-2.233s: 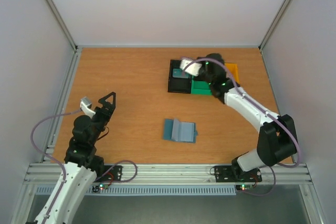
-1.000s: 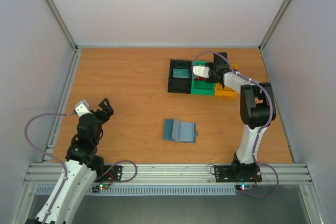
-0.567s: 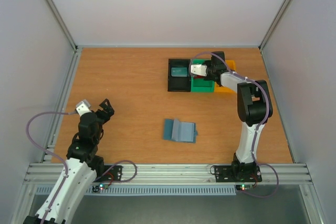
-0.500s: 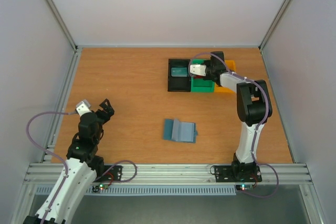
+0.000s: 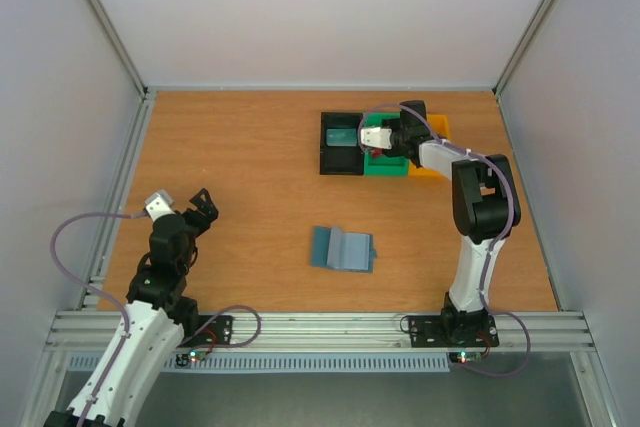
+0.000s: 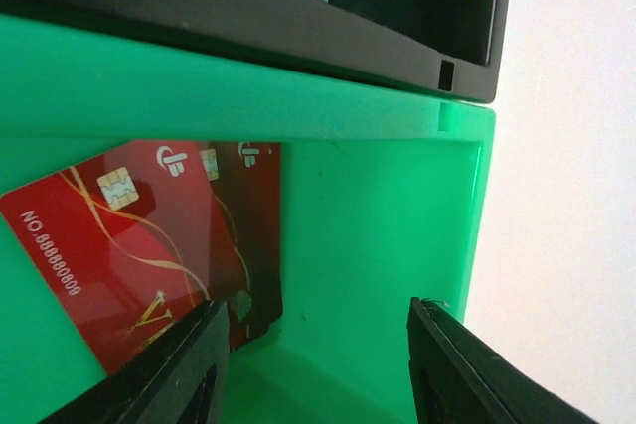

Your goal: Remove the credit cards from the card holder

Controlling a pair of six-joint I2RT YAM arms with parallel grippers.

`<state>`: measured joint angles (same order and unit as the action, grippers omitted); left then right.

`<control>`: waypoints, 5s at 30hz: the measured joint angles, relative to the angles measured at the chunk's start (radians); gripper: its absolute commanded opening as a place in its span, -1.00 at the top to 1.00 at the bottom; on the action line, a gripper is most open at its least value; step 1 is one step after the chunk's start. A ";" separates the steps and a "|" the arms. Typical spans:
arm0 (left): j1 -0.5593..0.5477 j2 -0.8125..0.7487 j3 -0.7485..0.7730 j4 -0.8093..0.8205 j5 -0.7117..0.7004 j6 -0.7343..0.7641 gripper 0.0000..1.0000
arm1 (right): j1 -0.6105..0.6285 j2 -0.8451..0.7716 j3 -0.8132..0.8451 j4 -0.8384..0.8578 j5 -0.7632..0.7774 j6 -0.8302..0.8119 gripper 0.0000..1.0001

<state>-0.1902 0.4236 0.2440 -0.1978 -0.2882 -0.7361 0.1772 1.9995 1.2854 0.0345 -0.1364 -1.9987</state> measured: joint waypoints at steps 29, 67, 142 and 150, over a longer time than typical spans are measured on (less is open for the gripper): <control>-0.321 0.697 0.233 -0.006 0.818 0.202 -0.99 | 0.266 -0.695 -0.366 -0.655 -0.072 1.888 0.08; -0.521 1.230 0.484 0.214 0.920 0.108 -0.95 | 0.484 -0.510 -0.549 -0.557 -0.163 2.094 0.15; -0.550 1.049 0.454 -0.008 0.902 0.527 -0.65 | 0.442 -0.428 -0.570 -0.201 -0.555 2.366 -0.09; -0.575 1.057 0.454 0.001 0.803 0.491 0.30 | 0.447 -0.416 -0.554 -0.224 -0.570 2.355 -0.09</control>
<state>-0.7654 1.4811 0.6983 -0.1967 0.5144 -0.2447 0.6239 1.5837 0.7315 -0.1894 -0.7063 0.3565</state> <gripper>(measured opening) 0.520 0.542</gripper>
